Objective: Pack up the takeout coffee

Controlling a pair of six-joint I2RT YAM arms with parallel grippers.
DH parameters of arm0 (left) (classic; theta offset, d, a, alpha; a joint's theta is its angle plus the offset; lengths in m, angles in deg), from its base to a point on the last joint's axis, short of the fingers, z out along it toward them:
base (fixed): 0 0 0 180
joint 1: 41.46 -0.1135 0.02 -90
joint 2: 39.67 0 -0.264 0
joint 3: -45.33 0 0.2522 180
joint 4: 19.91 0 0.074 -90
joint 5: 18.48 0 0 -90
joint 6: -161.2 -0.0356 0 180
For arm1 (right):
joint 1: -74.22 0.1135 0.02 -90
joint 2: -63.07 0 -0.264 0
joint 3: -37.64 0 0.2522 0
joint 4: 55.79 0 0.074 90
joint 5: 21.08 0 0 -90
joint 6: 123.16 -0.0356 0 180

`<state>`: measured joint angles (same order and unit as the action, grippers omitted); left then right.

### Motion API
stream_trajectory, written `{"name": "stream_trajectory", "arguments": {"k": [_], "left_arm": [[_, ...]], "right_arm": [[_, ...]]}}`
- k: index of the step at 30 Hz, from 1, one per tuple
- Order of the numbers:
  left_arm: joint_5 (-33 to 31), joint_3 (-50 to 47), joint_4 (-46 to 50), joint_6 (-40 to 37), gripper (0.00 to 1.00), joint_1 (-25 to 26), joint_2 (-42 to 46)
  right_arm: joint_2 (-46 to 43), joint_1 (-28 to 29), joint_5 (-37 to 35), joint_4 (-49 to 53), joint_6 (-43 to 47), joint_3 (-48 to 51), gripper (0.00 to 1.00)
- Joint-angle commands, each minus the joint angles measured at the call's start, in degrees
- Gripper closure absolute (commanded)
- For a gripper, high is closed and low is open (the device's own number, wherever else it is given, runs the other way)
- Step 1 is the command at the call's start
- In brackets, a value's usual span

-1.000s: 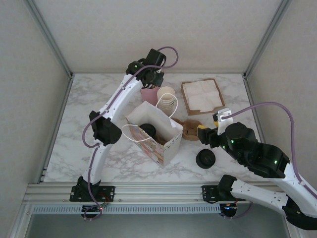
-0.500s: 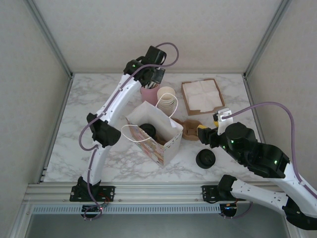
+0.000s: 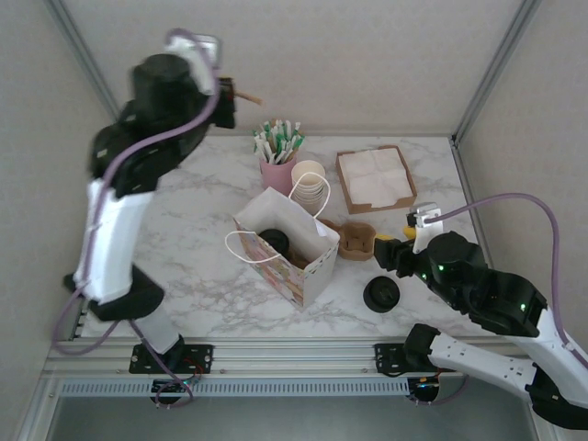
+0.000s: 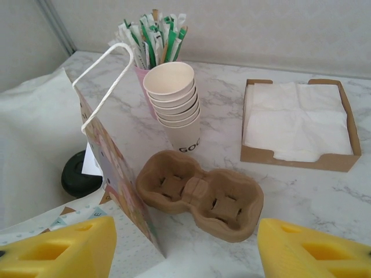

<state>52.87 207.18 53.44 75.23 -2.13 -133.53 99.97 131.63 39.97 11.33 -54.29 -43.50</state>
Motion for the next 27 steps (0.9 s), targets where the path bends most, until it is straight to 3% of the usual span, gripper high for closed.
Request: {"name": "stream_trajectory", "arguments": {"k": [1,5,10,16,27], "left_arm": [[4.9,-6.4,-0.5,5.1,1.0,0.4,9.1],[8.4,-12.2,2.2,13.1,1.0,0.5,18.9],[22.0,-18.6,8.9,21.4,1.0,0.5,26.1],[26.1,-25.7,17.6,21.9,1.0,0.5,28.9],[32.4,-37.5,9.3,22.4,1.0,1.1,26.6]], "right_arm": [[-1.7,0.3,-2.1,-0.4,-2.8,-0.8,0.34],[-3.4,0.3,-5.6,-0.3,-5.6,0.5,0.34],[-4.5,0.3,-9.4,0.6,-8.9,0.6,0.34],[-4.2,0.3,-11.8,1.4,-11.0,0.9,0.34],[-1.7,0.3,-11.8,2.6,-13.9,2.6,0.33]]}}
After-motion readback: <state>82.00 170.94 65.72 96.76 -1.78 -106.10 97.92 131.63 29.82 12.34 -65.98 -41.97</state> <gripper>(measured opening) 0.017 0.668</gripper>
